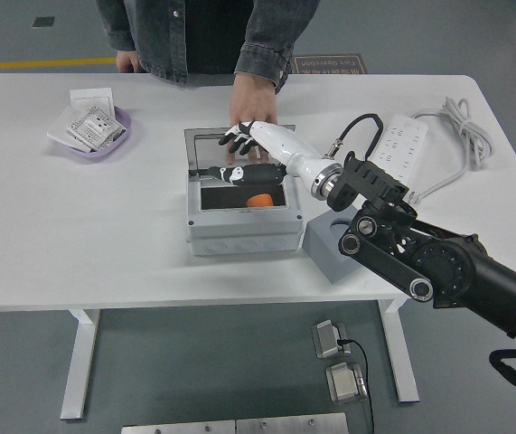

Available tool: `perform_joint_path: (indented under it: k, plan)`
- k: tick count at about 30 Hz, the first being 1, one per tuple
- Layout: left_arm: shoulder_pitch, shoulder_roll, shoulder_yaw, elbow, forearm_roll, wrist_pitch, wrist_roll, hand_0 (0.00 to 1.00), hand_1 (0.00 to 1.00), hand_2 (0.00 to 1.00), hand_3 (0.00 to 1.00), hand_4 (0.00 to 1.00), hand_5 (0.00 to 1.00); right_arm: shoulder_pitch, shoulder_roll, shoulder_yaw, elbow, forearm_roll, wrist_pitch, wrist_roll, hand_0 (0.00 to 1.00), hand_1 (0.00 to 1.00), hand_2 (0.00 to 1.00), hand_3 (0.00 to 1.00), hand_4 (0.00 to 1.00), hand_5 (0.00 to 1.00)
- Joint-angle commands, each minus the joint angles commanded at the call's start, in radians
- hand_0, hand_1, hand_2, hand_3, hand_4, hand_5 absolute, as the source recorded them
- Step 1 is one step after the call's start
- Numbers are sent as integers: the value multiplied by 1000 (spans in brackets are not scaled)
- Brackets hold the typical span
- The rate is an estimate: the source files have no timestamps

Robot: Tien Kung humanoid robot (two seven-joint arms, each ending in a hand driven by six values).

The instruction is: Pick up the cylinder from the cube,place it in the box,flap close box

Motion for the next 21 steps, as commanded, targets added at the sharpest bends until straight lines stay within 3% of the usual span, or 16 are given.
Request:
perform_joint_path:
  k: [7, 21]
  plan:
    - [1, -1, -3, 0, 8, -2, 1, 689, 698, 561, 643, 738, 521, 38, 0, 41, -38, 24, 13, 1, 670, 571, 650, 735, 892, 654]
    - [-8, 1, -15, 0, 33, -6, 2, 690, 699, 562, 643, 737, 521, 166, 85, 29, -326, 69, 13, 35, 640, 545, 647, 734, 871, 635]
